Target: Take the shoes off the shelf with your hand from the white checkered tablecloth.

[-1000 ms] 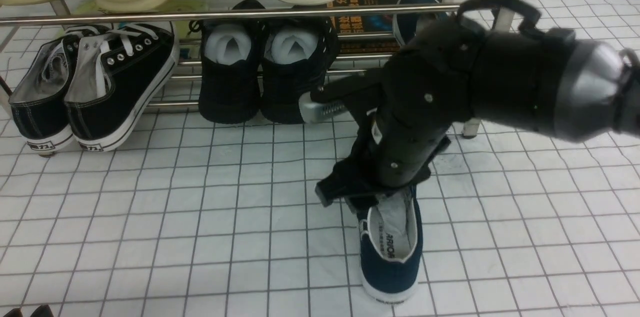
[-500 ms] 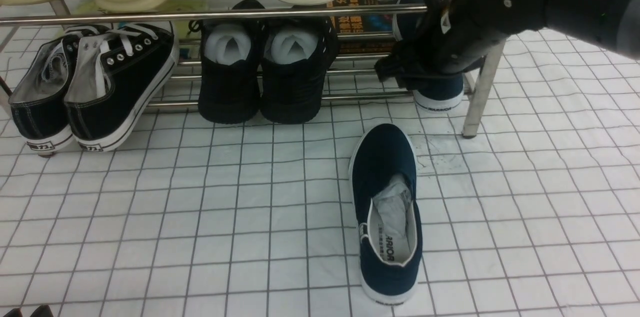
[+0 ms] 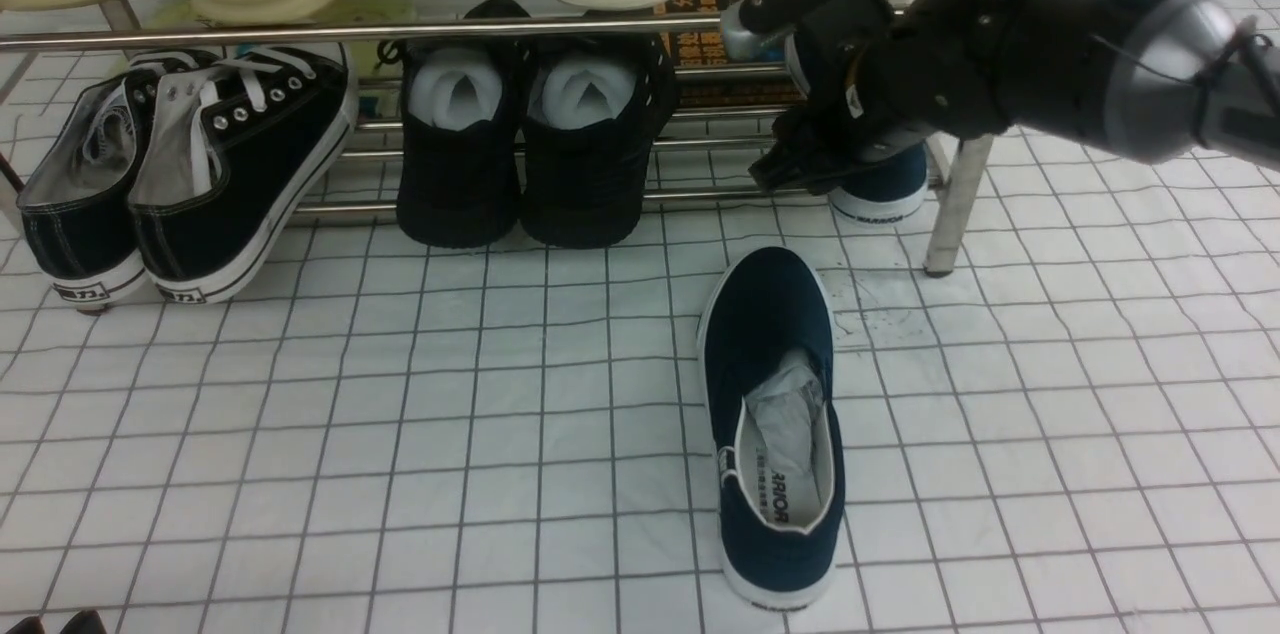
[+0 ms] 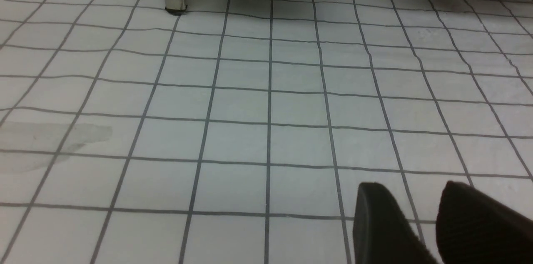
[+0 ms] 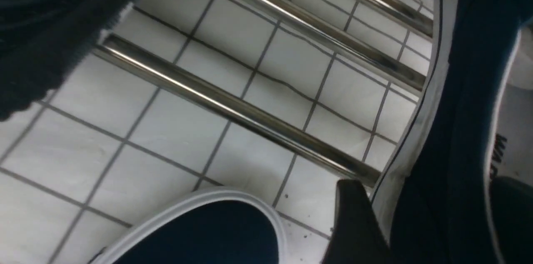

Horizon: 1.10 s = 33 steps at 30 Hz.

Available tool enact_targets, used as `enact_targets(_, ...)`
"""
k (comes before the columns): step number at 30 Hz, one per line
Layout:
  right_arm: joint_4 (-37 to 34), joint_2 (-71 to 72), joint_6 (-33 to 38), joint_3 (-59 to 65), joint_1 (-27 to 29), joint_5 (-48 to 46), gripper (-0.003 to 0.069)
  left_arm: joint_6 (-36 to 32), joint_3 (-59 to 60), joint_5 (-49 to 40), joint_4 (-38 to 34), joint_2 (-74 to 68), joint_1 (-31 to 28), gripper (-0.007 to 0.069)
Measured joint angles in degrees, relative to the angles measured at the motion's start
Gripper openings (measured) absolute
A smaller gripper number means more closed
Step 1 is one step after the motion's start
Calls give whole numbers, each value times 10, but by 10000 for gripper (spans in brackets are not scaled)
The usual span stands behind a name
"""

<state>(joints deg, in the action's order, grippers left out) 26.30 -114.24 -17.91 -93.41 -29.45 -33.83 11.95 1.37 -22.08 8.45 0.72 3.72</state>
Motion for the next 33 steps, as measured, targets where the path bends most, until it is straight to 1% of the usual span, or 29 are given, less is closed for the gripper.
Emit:
enact_targets(2, 5, -5, 0, -1, 0, 3, 413, 0, 0, 0, 0, 0, 0, 239)
enact_targets(5, 11, -8, 0, -1, 0, 5, 383, 0, 0, 0, 0, 0, 0, 239)
enact_targets(6, 15, -8, 2, -1, 0, 5, 325, 0, 0, 0, 0, 0, 0, 239)
enact_targets(7, 15, -8, 2, -1, 0, 4, 316, 0, 0, 0, 0, 0, 0, 239)
enact_targets(8, 18, -7, 2, -2, 0, -1, 223, 0, 0, 0, 0, 0, 0, 239)
enact_targets(9, 19, -5, 2, -3, 0, -5, 167, 0, 0, 0, 0, 0, 0, 239)
enact_targets(10, 18, -2, 2, -3, 0, -11, 96, 0, 0, 0, 0, 0, 0, 239)
enact_targets(11, 11, 4, 2, -3, 0, -21, 50, 0, 0, 0, 0, 0, 0, 239)
enact_targets(13, -5, 15, 2, -2, -4, -44, 33, 0, 0, 0, 0, 0, 0, 239)
enact_targets(17, -59, 79, 21, -1, -23, -139, 38, 0, 0, 0, 0, 0, 0, 239)
enact_targets(22, -152, 159, 82, -1, -35, -285, 38, 0, 0, 0, 0, 0, 0, 239)
enact_targets(24, -168, 168, 91, -1, -35, -311, 38, 0, 0, 0, 0, 0, 0, 239)
enact_targets(25, -191, 178, 102, 1, -35, -345, 38, 0, 0, 0, 1, 0, 0, 239)
enact_targets(28, -214, 192, 108, 25, -35, -364, 38, 0, 0, 0, 1, 0, 0, 239)
enact_targets(33, -225, 199, 110, 95, -35, -346, 38, 0, 0, 0, 1, 0, 0, 239)
